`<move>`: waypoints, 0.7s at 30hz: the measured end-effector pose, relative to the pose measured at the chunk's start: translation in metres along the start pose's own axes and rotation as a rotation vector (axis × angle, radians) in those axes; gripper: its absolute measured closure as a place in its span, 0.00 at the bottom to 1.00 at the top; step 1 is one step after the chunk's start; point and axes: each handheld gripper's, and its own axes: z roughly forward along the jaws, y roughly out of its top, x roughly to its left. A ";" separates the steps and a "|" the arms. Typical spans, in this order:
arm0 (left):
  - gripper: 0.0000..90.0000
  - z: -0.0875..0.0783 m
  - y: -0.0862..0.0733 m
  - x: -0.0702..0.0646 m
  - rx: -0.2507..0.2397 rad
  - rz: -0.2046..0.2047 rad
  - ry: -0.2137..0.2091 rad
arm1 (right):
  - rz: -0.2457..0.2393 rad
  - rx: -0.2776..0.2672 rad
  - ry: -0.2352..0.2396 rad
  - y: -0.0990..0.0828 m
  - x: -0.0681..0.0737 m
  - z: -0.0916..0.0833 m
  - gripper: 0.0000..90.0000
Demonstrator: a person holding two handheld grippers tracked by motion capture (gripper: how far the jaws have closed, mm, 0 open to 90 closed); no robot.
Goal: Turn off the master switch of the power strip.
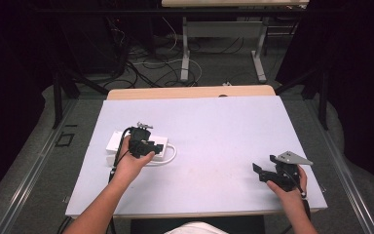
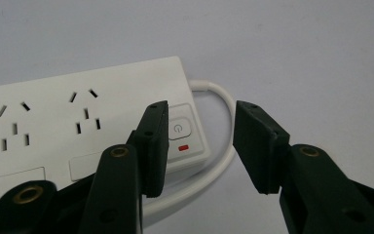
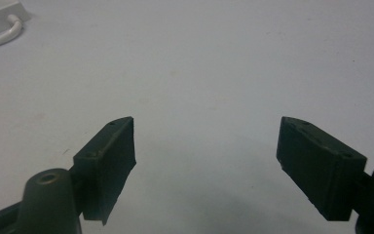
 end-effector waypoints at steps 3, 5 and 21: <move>0.58 -0.001 -0.001 0.000 -0.001 0.007 -0.009 | -0.005 -0.007 0.000 0.000 -0.001 0.000 0.24; 0.54 -0.001 -0.002 -0.001 -0.010 0.001 -0.006 | -0.006 0.001 -0.001 0.000 -0.001 0.000 0.24; 0.27 -0.012 -0.009 0.007 -0.061 0.124 0.005 | -0.005 -0.006 -0.003 0.000 0.000 0.001 0.24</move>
